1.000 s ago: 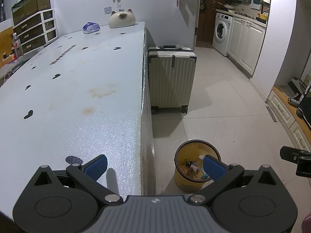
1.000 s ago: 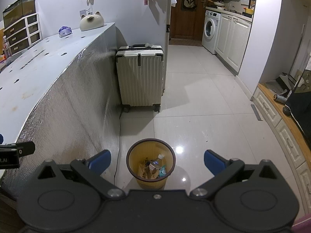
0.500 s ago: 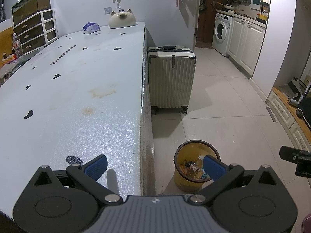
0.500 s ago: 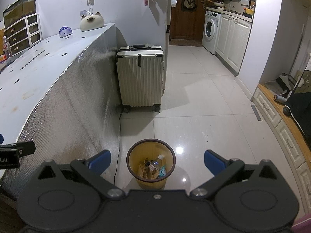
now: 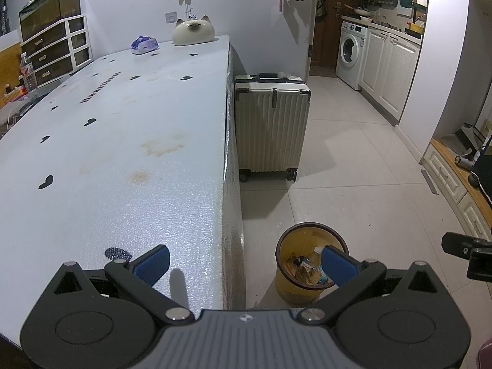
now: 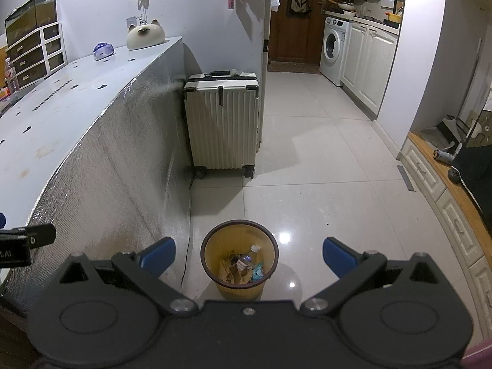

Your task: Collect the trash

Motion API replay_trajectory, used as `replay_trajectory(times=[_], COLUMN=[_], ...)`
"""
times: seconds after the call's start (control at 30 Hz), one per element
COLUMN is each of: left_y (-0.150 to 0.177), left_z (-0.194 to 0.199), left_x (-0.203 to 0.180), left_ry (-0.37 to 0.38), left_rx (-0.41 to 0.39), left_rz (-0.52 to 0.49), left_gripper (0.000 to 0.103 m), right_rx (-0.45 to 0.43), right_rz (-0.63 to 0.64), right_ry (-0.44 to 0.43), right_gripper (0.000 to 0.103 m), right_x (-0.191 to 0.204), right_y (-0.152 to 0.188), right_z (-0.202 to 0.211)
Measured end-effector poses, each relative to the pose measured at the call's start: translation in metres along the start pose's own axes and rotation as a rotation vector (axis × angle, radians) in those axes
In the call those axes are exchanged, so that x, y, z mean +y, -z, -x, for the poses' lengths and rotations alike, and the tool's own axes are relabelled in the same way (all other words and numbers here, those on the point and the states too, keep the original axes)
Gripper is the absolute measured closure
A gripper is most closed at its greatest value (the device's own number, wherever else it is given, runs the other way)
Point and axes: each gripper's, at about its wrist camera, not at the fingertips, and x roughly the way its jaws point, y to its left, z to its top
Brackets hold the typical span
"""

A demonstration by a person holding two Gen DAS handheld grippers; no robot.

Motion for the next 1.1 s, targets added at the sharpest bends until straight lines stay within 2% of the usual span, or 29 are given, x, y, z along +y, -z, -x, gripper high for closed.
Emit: replay_trajectory(times=[1.1], left_y=[0.0007], left_z=[0.0074], left_x=[-0.0057], left_ry=[-0.001], left_rx=[-0.018], left_rz=[0.009], left_gripper=[0.000], right_rx=[-0.017], right_rz=[0.001], right_ry=[0.000], right_gripper=[0.000], right_x=[0.0014], right_y=[-0.0011], right_z=[0.0049])
